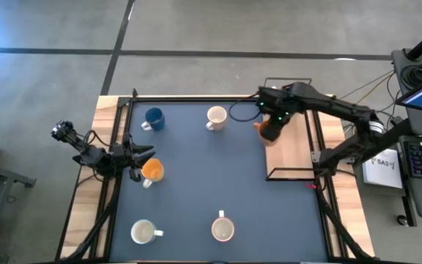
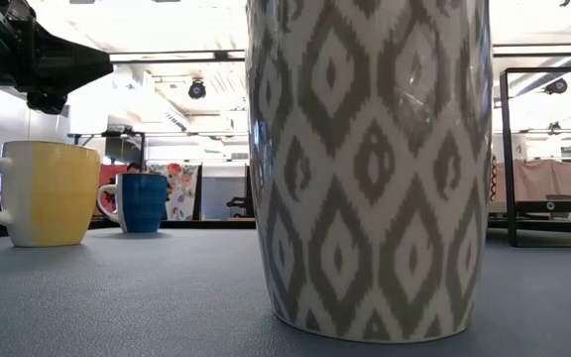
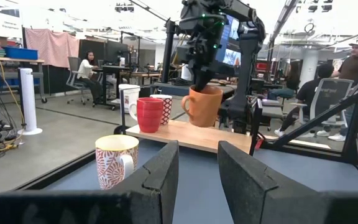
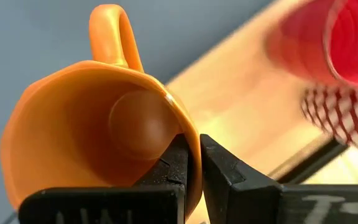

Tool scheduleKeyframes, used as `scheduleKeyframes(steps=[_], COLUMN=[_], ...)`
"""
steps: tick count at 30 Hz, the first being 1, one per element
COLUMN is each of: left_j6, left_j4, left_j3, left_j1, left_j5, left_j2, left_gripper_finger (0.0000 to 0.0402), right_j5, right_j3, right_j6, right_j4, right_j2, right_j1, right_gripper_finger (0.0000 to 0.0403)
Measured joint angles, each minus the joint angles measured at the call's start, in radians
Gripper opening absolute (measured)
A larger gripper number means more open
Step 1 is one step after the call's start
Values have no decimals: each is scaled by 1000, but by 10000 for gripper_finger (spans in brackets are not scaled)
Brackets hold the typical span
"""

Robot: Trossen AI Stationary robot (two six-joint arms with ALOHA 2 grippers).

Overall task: Place coffee mugs
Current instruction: Put the orange mug on the shelf

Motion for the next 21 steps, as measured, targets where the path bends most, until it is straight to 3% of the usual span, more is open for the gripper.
scheduleKeyframes(steps=[9,21], left_j6=[0,0], left_j4=[0,0], left_j3=[0,0], left_j1=[0,0], left_j5=[0,0], left_j2=[0,0], left_gripper_finger=[95,95], right_j5=[-2,-2], right_j3=[-246,-436], right_j6=[7,14], right_j4=[30,126], right_j2=[-182,-315], right_j1=[-70,-183], right_gripper_finger=[13,13])
